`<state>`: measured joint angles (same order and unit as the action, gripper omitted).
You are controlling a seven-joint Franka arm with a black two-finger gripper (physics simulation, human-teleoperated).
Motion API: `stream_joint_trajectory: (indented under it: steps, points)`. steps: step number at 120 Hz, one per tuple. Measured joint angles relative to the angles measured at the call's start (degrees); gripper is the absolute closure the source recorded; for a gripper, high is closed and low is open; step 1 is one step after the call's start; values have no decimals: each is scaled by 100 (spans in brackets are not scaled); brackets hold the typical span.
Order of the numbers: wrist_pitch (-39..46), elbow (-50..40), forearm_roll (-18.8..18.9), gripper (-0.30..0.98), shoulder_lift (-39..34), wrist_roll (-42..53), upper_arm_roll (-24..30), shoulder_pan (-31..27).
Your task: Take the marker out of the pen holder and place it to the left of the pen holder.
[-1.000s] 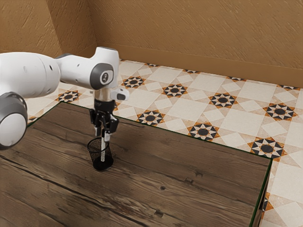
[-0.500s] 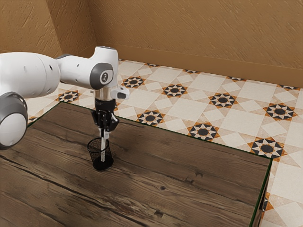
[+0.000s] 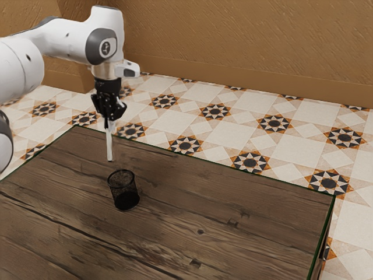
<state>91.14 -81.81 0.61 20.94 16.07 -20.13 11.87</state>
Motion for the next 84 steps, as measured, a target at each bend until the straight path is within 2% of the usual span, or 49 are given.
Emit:
stream_joint_trajectory:
  steps: [16,34,59,84]
  points:
    - [-426,-132,509,77,95,32,-145,4]
    - [-843,-788,937,77,460,21,-84,147]
    - [-1006,-1035,1040,77,951,-33,-3,168]
    - [-961,-994,1071,77,1059,-55,13,-34]
